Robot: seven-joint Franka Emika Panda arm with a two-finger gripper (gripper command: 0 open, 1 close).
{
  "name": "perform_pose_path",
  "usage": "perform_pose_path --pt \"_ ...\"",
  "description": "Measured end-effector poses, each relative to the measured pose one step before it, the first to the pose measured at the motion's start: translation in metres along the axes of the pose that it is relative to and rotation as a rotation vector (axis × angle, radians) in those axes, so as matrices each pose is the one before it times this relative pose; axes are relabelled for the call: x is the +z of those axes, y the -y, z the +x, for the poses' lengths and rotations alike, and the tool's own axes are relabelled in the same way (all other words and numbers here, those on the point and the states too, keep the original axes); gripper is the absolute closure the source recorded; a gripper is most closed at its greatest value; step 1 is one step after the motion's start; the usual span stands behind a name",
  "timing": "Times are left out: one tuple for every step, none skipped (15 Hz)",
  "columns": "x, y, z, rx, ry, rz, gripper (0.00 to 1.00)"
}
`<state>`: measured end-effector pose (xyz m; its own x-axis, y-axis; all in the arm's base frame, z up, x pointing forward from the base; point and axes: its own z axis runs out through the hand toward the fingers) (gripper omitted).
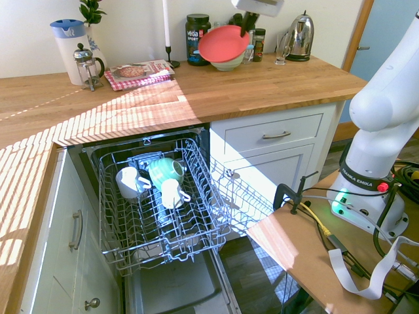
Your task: Put the plate in the dishwasher
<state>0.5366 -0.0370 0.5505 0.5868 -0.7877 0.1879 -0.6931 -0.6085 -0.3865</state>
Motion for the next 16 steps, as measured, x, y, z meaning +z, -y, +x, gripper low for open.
perform_pose_path --pt "-0.01104 0.04396 -0.04237 -0.06574 -0.03421 -0.02147 1.0" --pt "-0.01162 0.04281 -0.04354 -0.06444 -0.0379 -0.02314 1.0" --pt "-0.01283 0.03995 -0.04523 -0.06019 -0.04291 -0.02459 1.0" --pt "-0.01422 0.03507 -0.04477 -0.05384 -0.04729 -0.02104 1.0" --pt "-0.01459 0.03162 -0.04762 -0.05224 -0.05099 -0.01893 1.0" --pt "-0.01208 0.02637 -0.04868 -0.04995 -0.04868 -0.01719 1.0" --pt "-0.00812 0.02125 -0.04873 -0.05105 -0.04684 -0.01407 1.0" --pt "-0.00473 0.01727 -0.04648 -0.0544 -0.04477 -0.01399 1.0" --pt "-0.00352 0.01434 -0.04437 -0.05849 -0.04567 -0.01208 1.0" --pt "0.00155 0.00933 -0.0344 -0.05356 -0.0411 -0.01268 1.0" --pt "0.00686 0.00713 -0.03 -0.0602 -0.04445 -0.01833 1.0" --pt "0.01001 0.00839 -0.0246 -0.06463 -0.04928 -0.02575 1.0" --pt "0.0121 0.01186 -0.01925 -0.06661 -0.05268 -0.02713 1.0" --pt "0.01373 0.01561 -0.01838 -0.06393 -0.04878 -0.02535 1.0" --pt "0.01092 0.01973 -0.01636 -0.06441 -0.04082 -0.02439 1.0" --pt "0.00485 0.02294 -0.01413 -0.06474 -0.028 -0.01826 1.0"
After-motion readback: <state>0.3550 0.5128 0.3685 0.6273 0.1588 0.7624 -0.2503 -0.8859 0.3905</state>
